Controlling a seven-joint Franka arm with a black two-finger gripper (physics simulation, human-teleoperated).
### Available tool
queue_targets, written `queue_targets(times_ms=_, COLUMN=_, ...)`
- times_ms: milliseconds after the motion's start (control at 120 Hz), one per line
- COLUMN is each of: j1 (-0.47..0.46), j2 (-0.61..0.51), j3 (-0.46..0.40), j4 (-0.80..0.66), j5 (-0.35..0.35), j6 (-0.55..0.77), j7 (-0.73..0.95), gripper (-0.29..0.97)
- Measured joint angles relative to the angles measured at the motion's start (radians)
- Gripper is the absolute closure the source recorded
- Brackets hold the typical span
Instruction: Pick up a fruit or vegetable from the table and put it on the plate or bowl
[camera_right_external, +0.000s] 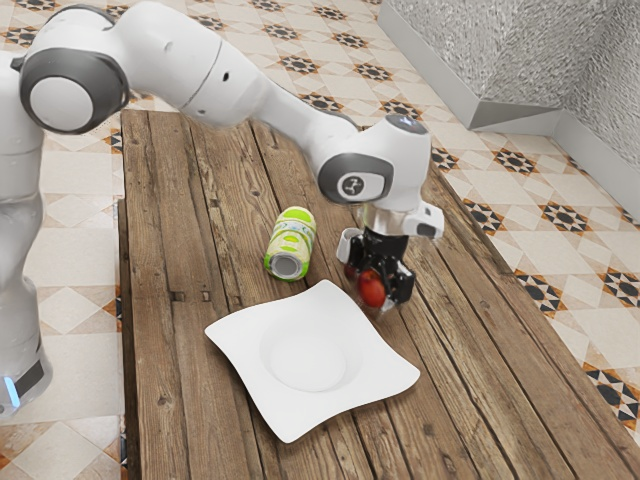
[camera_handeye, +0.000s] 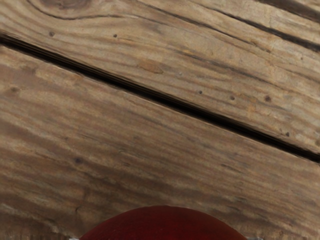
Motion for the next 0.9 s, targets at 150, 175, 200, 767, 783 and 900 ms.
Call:
queue_targets(times_ms=150, j1=-0.034, j2=-0.085, j3=0.000, j4=0.000, j5=-0.007, j6=-0.004, j7=-0.059, gripper=0.32)
queue_targets(times_ms=175, j1=-0.037, j2=-0.103, j3=-0.005, j4=-0.009, j5=-0.010, j6=-0.006, j7=-0.073, gripper=0.32)
queue_targets(times_ms=200, j1=-0.040, j2=-0.121, j3=-0.011, j4=-0.022, j5=-0.015, j6=-0.007, j7=-0.087, gripper=0.32)
queue_targets(times_ms=767, j1=-0.029, j2=-0.332, j3=-0.151, j4=-0.232, j5=-0.115, j6=-0.014, j7=-0.421, gripper=0.16)
queue_targets(times_ms=783, j1=-0.029, j2=-0.332, j3=-0.151, j4=-0.232, j5=-0.116, j6=-0.014, j7=-0.429, gripper=0.14)
queue_targets(times_ms=900, j1=-0.030, j2=-0.333, j3=-0.153, j4=-0.233, j5=-0.119, j6=-0.013, j7=-0.481, gripper=0.06)
